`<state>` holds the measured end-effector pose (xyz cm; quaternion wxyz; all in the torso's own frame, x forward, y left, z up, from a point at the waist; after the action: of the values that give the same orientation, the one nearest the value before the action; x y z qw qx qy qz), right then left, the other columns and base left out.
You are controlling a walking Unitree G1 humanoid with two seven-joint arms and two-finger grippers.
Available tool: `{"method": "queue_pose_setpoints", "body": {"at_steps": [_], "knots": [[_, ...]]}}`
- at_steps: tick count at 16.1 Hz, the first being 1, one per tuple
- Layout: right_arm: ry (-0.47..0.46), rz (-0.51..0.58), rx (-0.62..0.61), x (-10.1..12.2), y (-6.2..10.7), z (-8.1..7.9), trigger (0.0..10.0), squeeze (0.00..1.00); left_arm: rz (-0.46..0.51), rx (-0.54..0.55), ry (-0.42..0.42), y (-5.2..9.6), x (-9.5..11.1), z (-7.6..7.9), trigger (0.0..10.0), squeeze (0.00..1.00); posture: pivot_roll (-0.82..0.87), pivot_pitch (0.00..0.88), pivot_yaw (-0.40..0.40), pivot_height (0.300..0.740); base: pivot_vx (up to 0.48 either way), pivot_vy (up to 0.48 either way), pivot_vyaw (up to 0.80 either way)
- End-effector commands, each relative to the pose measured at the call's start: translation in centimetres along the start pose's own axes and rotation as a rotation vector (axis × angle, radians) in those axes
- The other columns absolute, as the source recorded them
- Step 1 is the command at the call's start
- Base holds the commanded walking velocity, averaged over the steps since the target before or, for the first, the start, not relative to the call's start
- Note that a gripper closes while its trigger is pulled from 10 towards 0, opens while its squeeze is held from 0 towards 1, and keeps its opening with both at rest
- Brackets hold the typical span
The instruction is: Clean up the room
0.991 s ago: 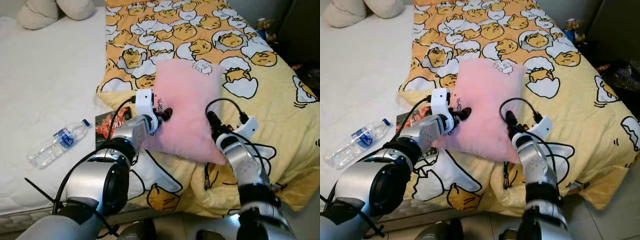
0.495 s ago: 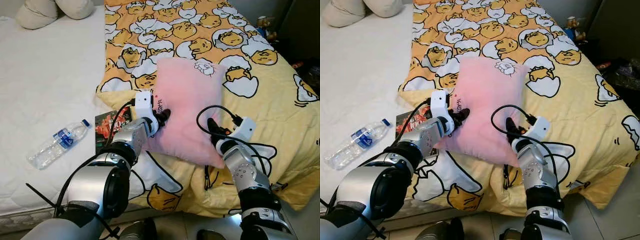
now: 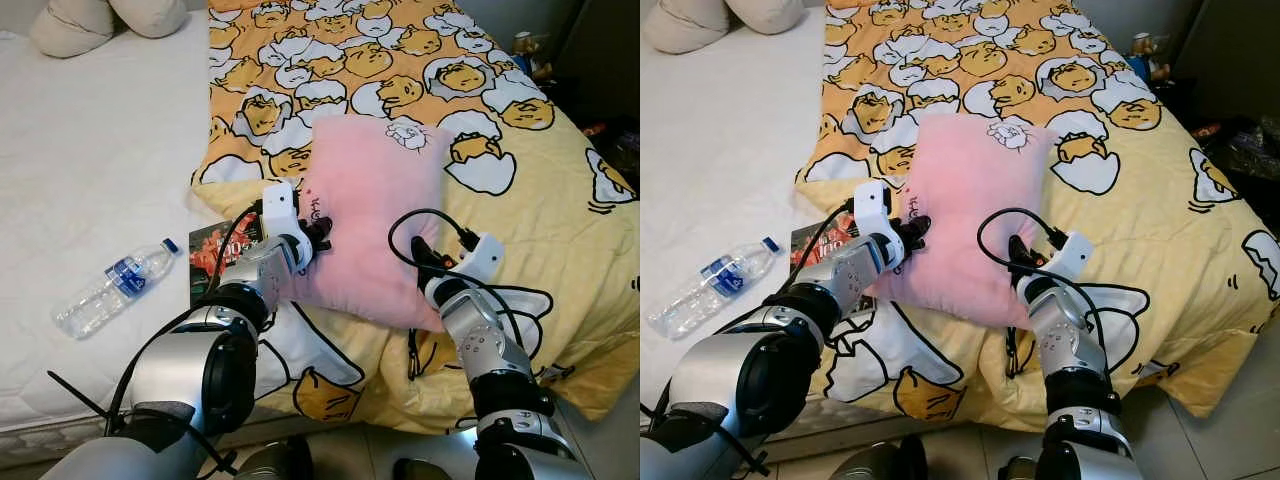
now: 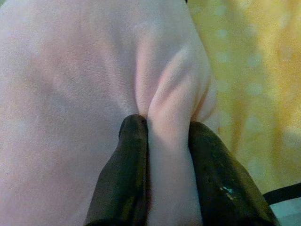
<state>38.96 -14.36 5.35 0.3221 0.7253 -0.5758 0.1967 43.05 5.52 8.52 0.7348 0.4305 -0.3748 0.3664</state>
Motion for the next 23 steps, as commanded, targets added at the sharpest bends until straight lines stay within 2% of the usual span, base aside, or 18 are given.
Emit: {"method": "queue_pose_setpoints", "body": {"at_steps": [1,4,7,9,11,12,13,15,16,18,21,23], "knots": [[-0.015,-0.072,0.004,-2.8,0.5,0.2,0.0,0.0,-0.059,-0.008,0.007,0.1,-2.3,0.0,0.0,0.0,-0.17,0.105,0.115,0.74,0.0,0.0,0.0],[-0.01,-0.082,-0.007,-3.9,1.1,0.7,0.0,0.0,-0.035,-0.014,0.029,0.2,-2.3,-0.1,0.0,0.0,-0.17,0.099,0.119,0.74,0.0,0.0,0.0],[-0.017,-0.115,-0.02,-6.4,2.1,1.1,0.0,0.0,-0.037,-0.029,0.058,0.5,-3.9,-0.2,0.0,0.0,-0.16,0.084,0.123,0.74,0.0,0.0,0.0],[-0.018,-0.115,-0.022,-6.5,2.2,1.2,0.0,0.0,-0.028,-0.016,0.083,0.6,-4.3,-0.6,0.0,0.0,-0.16,0.085,0.12,0.74,0.0,0.0,0.0],[0.03,-0.093,-0.022,-5.8,2.1,1.2,0.0,0.0,-0.02,-0.014,0.089,0.6,-4.5,-0.6,0.0,0.0,-0.16,0.084,0.122,0.74,0.0,0.0,0.0],[0.17,-0.058,-0.007,-4.7,1.9,0.7,0.0,0.0,0.01,-0.039,-0.019,0.6,-4.2,0.0,0.0,0.0,-0.16,0.075,0.125,0.74,0.0,0.0,0.0],[0.26,-0.011,0.015,-3.5,1.6,-0.2,0.0,0.0,0.058,-0.052,-0.058,0.6,-3.3,0.5,0.0,0.0,-0.15,0.064,0.121,0.74,0.0,0.0,0.0],[0.388,0.045,0.058,-1.4,1.0,-1.7,0.0,0.0,0.173,-0.058,-0.076,0.5,-0.2,1.0,0.0,0.0,-0.13,0.02,0.107,0.74,0.0,0.0,0.0],[0.408,0.062,0.067,-0.5,0.7,-2.1,0.0,0.0,0.213,-0.061,-0.084,0.6,1.1,1.2,0.0,0.0,-0.13,0.0,0.102,0.74,0.0,0.0,0.0],[0.458,0.133,0.105,2.5,0.1,-3.6,0.0,0.0,0.33,-0.084,-0.152,1.0,4.8,1.9,0.0,0.0,-0.12,0.0,0.088,0.74,0.0,0.0,0.0],[0.506,0.27,0.148,7.8,-0.4,-6.1,0.0,0.0,0.463,-0.07,-0.158,1.8,9.3,1.9,0.0,0.0,-0.1,0.0,0.069,0.74,0.0,0.0,0.0],[0.511,0.32,0.167,10.0,-0.7,-7.3,0.0,0.0,0.518,-0.052,-0.176,2.3,11.0,1.8,0.0,0.0,-0.09,0.0,0.052,0.74,0.0,0.0,0.0]]}}
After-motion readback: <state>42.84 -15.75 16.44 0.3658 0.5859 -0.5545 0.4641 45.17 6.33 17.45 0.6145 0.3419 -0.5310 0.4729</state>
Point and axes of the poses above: a point about 5 cm out from each wrist's last joint towards the gripper, its own y axis pointing back from the gripper into the wrist, its own x axis along the axis of the wrist's last joint, z = x × y, the point moved 6 cm from there along -y, pointing out of the wrist towards the gripper, and after that the axes turned 5 degrees about -y, right-handed, at the moved point
